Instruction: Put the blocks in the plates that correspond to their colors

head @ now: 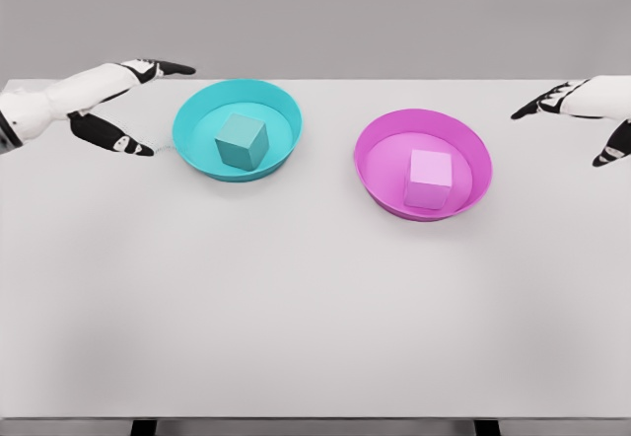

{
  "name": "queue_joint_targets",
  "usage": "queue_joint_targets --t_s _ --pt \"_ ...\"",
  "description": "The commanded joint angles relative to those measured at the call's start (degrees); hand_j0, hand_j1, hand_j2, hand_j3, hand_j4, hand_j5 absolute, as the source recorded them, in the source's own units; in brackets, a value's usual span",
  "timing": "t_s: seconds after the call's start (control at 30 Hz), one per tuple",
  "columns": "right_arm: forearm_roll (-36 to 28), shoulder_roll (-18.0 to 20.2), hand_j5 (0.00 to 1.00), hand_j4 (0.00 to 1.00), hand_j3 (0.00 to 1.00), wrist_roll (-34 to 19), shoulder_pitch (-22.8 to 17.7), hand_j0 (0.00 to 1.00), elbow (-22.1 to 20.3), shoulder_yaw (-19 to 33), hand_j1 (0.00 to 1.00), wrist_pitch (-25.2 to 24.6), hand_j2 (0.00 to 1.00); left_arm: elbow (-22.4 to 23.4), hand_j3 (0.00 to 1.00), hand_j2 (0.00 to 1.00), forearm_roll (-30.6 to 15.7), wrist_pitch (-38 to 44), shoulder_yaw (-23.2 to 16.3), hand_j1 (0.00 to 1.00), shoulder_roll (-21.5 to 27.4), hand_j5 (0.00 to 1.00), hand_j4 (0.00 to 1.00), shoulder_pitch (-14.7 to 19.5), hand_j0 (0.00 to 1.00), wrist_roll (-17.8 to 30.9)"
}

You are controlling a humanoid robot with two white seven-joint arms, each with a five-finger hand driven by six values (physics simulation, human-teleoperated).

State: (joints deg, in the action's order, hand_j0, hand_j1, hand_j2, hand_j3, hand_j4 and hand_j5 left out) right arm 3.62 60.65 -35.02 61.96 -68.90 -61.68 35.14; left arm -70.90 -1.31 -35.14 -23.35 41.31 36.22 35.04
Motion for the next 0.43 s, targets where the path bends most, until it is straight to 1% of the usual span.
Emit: queue_joint_targets --t_s 0.0,0.03,0.17,0.2,0.23,0.3,0.4 --pt "-0.28 0.09 1.0 1.0 1.0 0.02 0.0 1.0 0.08 0.07 1.0 -0.14 1.0 -2.14 1.0 1.0 -2.64 0.14 2.86 1.0 3.69 1.0 1.0 0.0 1.0 -0.04" --pt "-0.28 0.09 1.0 1.0 1.0 0.02 0.0 1.0 0.08 0.07 1.0 -0.14 1.0 -2.14 1.0 1.0 -2.64 0.14 5.15 1.0 3.95 1.0 1.0 -2.9 1.0 -0.04" --pt "-0.28 0.09 1.0 1.0 1.0 0.02 0.0 1.0 0.08 0.07 1.0 -0.14 1.0 -2.66 1.0 1.0 -2.38 0.14 5.42 1.0 4.3 1.0 1.0 -8.35 1.0 -0.04" --pt "-0.28 0.09 1.0 1.0 1.0 0.02 0.0 1.0 0.08 0.07 1.0 -0.14 1.0 -2.66 1.0 1.0 -2.47 0.14 5.42 1.0 5.8 1.0 1.0 -8.88 1.0 -0.04" --pt "-0.28 0.09 1.0 1.0 1.0 0.02 0.0 1.0 0.08 0.07 1.0 -0.14 1.0 -2.75 1.0 1.0 -2.47 0.14 5.42 1.0 6.06 1.0 1.0 -9.15 1.0 -0.04" --pt "-0.28 0.09 1.0 1.0 1.0 0.02 0.0 1.0 0.16 0.07 1.0 -0.14 1.0 -2.75 1.0 1.0 -2.47 0.14 5.42 1.0 6.06 1.0 1.0 -10.38 1.0 -0.04" --pt "-0.28 0.09 1.0 1.0 1.0 0.02 -0.26 1.0 0.25 0.07 1.0 -0.14 1.0 -2.66 1.0 1.0 -2.47 0.14 5.42 1.0 6.06 1.0 1.0 -10.64 1.0 -0.04"
